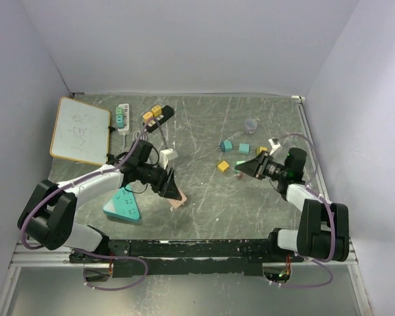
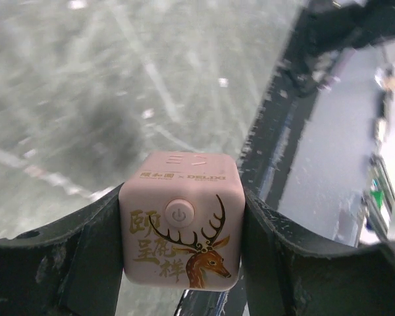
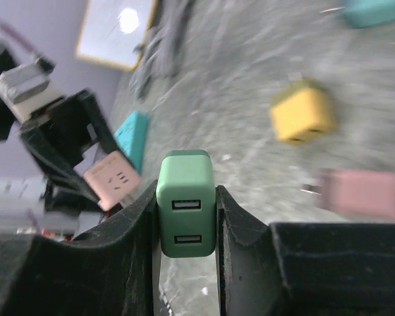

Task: Pull the plug off the socket

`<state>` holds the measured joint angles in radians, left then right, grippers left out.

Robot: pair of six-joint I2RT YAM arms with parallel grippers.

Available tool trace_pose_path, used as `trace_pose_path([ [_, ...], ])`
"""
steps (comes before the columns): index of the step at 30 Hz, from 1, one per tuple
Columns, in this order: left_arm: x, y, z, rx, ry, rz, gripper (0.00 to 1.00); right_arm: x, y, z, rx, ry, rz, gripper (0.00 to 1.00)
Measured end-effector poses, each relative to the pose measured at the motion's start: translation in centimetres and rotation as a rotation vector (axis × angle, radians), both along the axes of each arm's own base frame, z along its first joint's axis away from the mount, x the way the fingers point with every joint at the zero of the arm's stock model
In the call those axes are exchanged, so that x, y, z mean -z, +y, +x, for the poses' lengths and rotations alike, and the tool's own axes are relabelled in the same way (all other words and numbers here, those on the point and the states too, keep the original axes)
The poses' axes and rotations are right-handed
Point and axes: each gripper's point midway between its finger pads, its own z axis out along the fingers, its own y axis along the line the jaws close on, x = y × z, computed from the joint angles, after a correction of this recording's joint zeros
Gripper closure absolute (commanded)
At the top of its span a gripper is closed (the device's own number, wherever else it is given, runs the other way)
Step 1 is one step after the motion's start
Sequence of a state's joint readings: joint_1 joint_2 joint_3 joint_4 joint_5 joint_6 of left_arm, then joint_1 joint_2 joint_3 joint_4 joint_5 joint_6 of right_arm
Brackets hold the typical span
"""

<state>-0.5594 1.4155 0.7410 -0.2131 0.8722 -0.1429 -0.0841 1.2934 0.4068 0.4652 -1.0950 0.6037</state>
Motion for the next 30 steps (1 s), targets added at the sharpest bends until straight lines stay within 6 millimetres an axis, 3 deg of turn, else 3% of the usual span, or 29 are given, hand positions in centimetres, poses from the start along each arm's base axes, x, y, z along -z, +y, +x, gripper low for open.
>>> trace_pose_path([
  [6, 2.7, 4.4, 4.2, -0.3, 0.02, 0.204, 0.93, 3.3, -8.0, 2.3, 0.345, 0.176, -0.046, 1.0],
  [10, 4.8, 7.8, 4.9, -0.519, 0.026, 0.367, 0.85, 6.3, -10.7, 2.4, 0.456, 0.306, -0.083, 0.94],
  [13, 5.4, 9.8, 5.1, -0.662, 0.02, 0.431, 0.71, 8.2, -11.4, 2.5, 0.48, 0.38, -0.105, 0.89],
  [18, 5.2, 11.9, 6.1, -0.847, -0.006, 0.472, 0.32, 10.2, -11.9, 2.5, 0.5, 0.445, -0.129, 0.75],
  [19, 5.1, 12.2, 6.2, -0.871, -0.012, 0.476, 0.17, 10.4, -12.0, 2.5, 0.503, 0.452, -0.133, 0.72],
  [20, 5.1, 12.5, 6.3, -0.89, -0.017, 0.479, 0.09, 10.6, -12.1, 2.4, 0.506, 0.454, -0.138, 0.66],
  [23, 4.4, 13.0, 6.4, -0.931, -0.04, 0.469, 0.01, 10.7, -12.3, 2.5, 0.513, 0.449, -0.154, 0.54],
  [30, 1.4, 13.6, 7.5, -1.003, -0.119, 0.409, 0.0, 9.3, -13.2, 3.3, 0.553, 0.379, -0.256, 0.31],
])
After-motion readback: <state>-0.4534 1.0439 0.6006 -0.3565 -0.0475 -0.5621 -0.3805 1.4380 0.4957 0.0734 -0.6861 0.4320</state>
